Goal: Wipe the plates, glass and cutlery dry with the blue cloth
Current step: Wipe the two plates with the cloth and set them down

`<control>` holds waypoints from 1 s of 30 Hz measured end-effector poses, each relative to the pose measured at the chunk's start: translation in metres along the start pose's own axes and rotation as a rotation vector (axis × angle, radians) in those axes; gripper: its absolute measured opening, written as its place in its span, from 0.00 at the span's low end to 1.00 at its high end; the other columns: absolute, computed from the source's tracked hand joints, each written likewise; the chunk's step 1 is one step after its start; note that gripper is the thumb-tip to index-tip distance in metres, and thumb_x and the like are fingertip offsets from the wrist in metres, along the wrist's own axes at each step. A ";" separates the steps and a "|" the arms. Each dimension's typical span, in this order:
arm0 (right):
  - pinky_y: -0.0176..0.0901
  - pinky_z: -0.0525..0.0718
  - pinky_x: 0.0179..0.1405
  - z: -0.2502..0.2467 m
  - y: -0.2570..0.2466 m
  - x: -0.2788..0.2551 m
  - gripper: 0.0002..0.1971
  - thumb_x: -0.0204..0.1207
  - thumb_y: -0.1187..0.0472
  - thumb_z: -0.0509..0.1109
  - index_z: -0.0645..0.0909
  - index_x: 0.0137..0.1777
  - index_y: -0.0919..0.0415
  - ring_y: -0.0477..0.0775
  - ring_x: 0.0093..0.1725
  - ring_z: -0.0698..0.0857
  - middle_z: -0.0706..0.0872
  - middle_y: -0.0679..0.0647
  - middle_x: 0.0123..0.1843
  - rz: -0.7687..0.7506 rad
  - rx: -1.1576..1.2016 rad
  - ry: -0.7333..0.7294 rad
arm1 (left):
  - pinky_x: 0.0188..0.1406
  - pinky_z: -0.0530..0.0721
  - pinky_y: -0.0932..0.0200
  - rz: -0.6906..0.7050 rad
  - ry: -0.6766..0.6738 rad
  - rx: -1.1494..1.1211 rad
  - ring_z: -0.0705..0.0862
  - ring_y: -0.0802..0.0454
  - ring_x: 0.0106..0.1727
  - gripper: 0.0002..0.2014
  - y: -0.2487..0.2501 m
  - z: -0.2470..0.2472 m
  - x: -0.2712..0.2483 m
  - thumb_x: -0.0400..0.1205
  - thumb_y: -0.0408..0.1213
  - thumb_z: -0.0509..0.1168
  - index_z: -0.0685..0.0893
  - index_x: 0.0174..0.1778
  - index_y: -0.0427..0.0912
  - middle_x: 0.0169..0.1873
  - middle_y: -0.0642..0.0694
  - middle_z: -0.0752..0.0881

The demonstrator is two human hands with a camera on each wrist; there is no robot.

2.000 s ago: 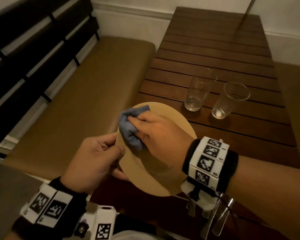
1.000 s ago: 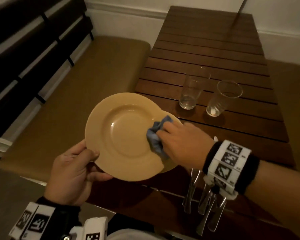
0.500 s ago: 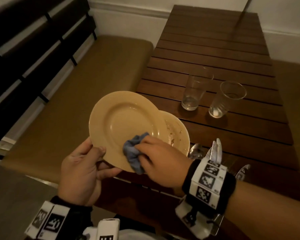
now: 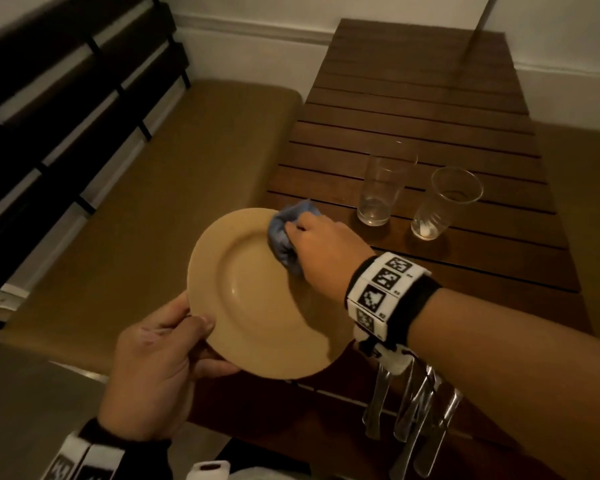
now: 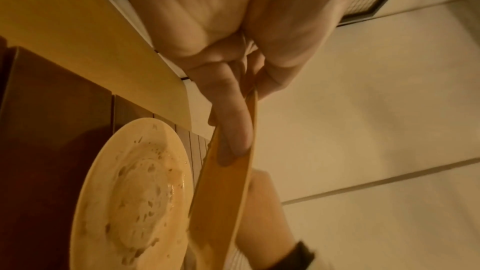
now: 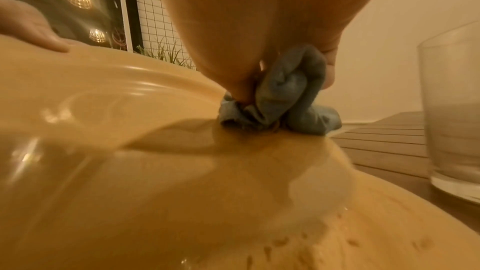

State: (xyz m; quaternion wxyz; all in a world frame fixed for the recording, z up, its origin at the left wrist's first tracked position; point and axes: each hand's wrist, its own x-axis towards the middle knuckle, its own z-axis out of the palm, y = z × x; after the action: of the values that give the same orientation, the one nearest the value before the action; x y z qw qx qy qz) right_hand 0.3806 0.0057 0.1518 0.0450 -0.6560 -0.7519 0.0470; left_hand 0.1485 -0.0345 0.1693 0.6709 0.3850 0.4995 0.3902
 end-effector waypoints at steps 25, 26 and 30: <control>0.52 0.80 0.47 0.012 0.006 -0.038 0.10 0.80 0.54 0.63 0.84 0.55 0.50 0.56 0.59 0.78 0.80 0.51 0.57 -0.139 0.136 -0.095 | 0.20 0.90 0.54 0.034 0.108 0.019 0.81 0.41 0.27 0.15 0.000 -0.007 -0.004 0.84 0.24 0.61 0.90 0.55 0.43 0.34 0.36 0.86; 0.49 0.75 0.42 0.010 0.009 -0.032 0.09 0.79 0.54 0.65 0.83 0.56 0.50 0.56 0.57 0.79 0.80 0.51 0.56 -0.149 0.071 -0.054 | 0.20 0.90 0.54 0.026 0.099 0.021 0.83 0.43 0.25 0.15 0.000 -0.006 -0.005 0.84 0.23 0.61 0.90 0.55 0.43 0.33 0.37 0.87; 0.48 0.66 0.38 -0.004 0.014 -0.013 0.13 0.78 0.55 0.67 0.81 0.62 0.52 0.58 0.53 0.80 0.80 0.53 0.56 -0.159 -0.097 0.069 | 0.20 0.89 0.55 0.020 0.081 0.020 0.85 0.46 0.23 0.15 -0.001 -0.002 -0.009 0.84 0.23 0.61 0.89 0.56 0.43 0.34 0.36 0.89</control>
State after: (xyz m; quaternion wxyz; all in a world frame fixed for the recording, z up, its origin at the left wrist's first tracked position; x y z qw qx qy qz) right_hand 0.3966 -0.0056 0.1540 0.0425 -0.5967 -0.8012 -0.0159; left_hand 0.1450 -0.0429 0.1709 0.6424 0.3807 0.5262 0.4069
